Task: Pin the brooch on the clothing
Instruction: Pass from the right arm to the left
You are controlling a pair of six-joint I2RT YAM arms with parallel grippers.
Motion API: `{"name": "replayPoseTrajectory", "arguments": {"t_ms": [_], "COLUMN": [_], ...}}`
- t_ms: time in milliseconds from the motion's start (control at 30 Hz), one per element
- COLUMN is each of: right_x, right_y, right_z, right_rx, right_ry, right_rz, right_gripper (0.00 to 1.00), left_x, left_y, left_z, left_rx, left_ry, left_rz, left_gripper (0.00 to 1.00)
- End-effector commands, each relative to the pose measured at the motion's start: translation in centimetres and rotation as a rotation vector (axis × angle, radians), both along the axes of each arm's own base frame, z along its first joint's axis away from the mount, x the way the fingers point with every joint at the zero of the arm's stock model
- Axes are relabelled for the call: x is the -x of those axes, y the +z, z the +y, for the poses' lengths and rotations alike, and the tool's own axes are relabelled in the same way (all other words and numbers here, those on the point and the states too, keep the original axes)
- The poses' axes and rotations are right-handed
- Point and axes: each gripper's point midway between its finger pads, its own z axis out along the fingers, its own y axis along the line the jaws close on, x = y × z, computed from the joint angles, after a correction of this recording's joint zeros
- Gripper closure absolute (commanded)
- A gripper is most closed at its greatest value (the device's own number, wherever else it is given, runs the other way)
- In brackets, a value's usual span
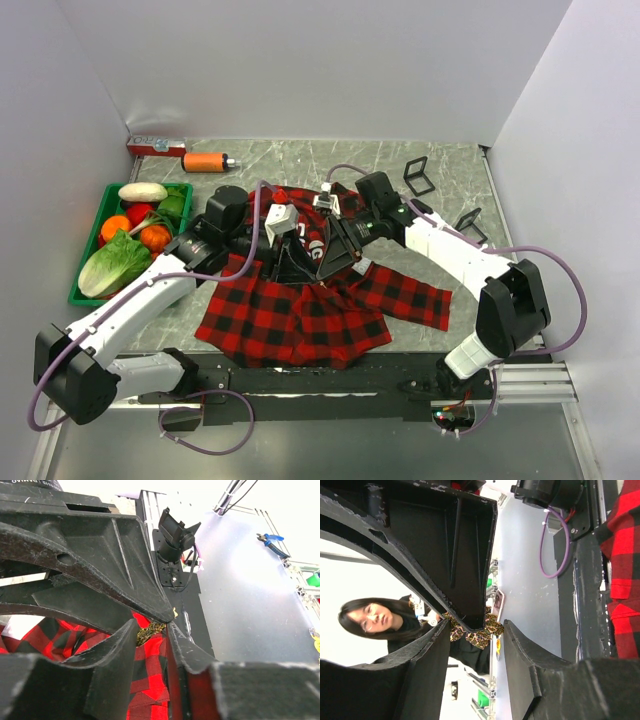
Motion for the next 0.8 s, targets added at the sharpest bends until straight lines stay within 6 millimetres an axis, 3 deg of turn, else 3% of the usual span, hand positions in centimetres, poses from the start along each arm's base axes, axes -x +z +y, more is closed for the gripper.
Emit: {"name": "replayPoseTrajectory", "arguments": {"t_ms": [0,200,433,633,700,733,767], "right_x": [0.8,0.8,0.7,0.5,0.5,0.2,0.3], "right_y": [1.8,2.0,2.1,2.4,2.3,2.7,3.1], "right_z": [-0.3,-0.3,-0.3,0.0,-0.1,0.0,-0.1], "right_rx": [-0.061,-0.077,-0.089,-0.128,-0.112,-0.171,-0.145], "right_ry": [0.021,0.030,0.032,0.031,0.025,0.030,0.022], "right_rz": [-0.053,-0.045,-0.043,-0.073,-0.020,-0.108,-0.040], "right_gripper": [0.78,0.78,0.78,0.66,0.65,0.65,0.64], "left_x": [1.3,1.7,2.2,2.4,1.5,1.1,0.8], "left_y": [0.9,0.9,1.1,1.3,1.2,1.1,0.9], "left_z": [-0.2,-0.2,-0.1,-0.3,-0.6,-0.7,-0.8], "left_rx": [0.037,0.037,0.050,0.056,0.057,0.059,0.047], "left_ry": [-0.077,-0.101,-0.132,-0.134,-0.081,-0.053,-0.014], "left_rz": [-0.026,-0.018,-0.008,-0.016,-0.029,-0.037,0.022], "left_gripper": [0.68,0.78,0.99,0.99,0.99,0.99,0.99]}}
